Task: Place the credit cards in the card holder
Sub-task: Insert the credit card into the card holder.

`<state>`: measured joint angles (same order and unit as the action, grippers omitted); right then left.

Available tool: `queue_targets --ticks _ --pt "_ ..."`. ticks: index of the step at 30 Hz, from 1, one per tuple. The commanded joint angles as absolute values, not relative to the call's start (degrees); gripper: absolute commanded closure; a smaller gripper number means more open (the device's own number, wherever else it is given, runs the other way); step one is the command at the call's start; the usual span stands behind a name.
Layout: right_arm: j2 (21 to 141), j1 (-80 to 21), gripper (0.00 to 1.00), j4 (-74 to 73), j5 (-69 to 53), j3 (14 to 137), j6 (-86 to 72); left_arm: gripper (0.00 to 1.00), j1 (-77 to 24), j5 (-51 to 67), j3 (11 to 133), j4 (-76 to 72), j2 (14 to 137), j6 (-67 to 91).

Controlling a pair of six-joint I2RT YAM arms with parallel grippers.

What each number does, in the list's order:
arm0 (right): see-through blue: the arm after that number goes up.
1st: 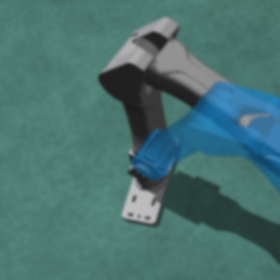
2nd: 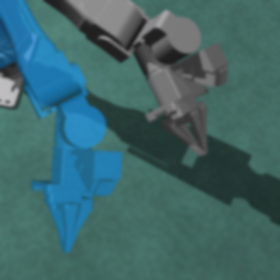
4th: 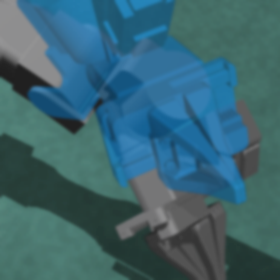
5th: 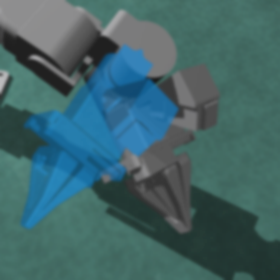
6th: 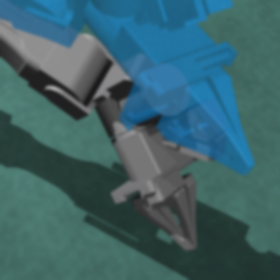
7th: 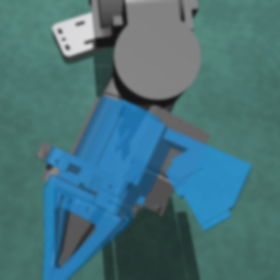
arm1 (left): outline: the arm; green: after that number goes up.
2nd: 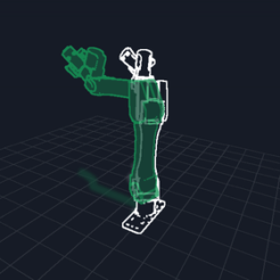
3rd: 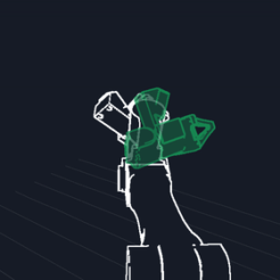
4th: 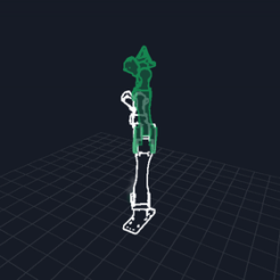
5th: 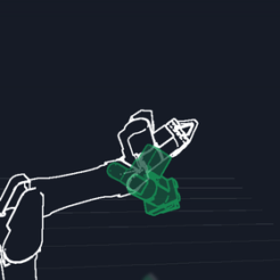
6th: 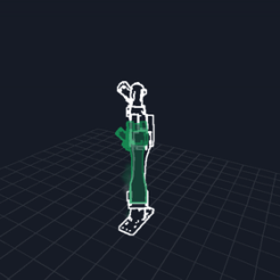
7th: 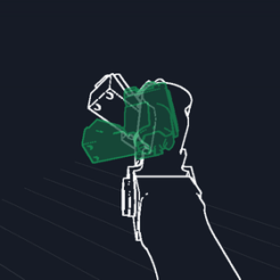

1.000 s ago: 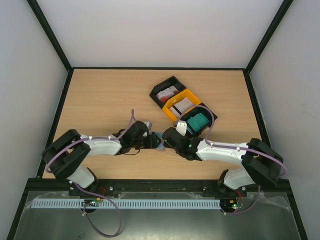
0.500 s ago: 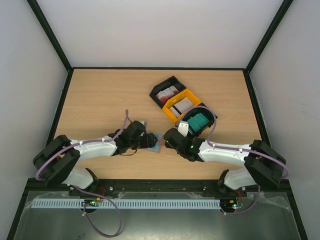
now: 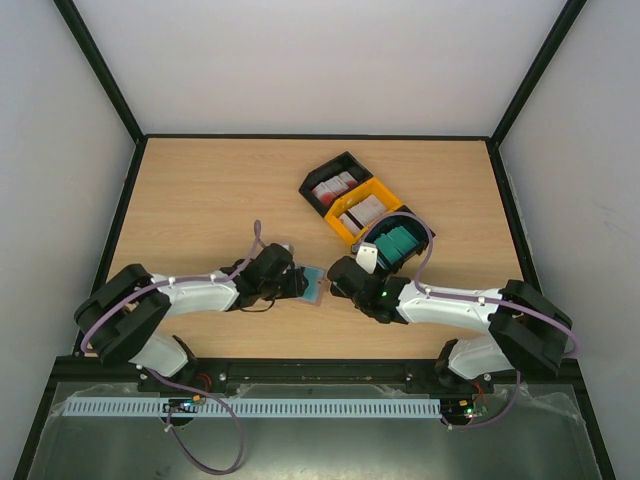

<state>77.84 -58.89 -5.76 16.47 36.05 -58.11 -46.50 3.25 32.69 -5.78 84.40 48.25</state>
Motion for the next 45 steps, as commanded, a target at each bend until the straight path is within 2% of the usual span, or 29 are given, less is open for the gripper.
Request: queue_targets --ticks 1,12,21,30,34,45 --pt "77.9 -59.1 0.51 -6.1 18.5 35.6 -58.1 0.55 -46.7 6.1 32.8 -6.3 86.2 47.9" --pt "79.5 -58.8 0.51 -8.8 19.2 37.2 -58.9 0.73 -46.8 10.1 32.2 -11.6 87.2 51.6" --pt "81.7 -58.9 0.54 -6.6 14.5 37.9 -56.4 0.76 -46.9 2.1 32.8 -6.6 84.7 50.8" --pt "83.9 -58.8 0.69 -3.9 9.2 38.4 -54.8 0.86 -47.0 2.7 33.1 -7.7 86.9 49.0" --pt "84.1 -58.8 0.72 -2.9 7.8 38.4 -54.8 0.94 -47.0 3.0 32.4 -8.0 87.6 48.6" --pt "85.7 -58.8 0.72 0.6 4.8 37.8 -56.8 0.97 -47.0 3.0 31.8 -7.2 90.2 47.6"
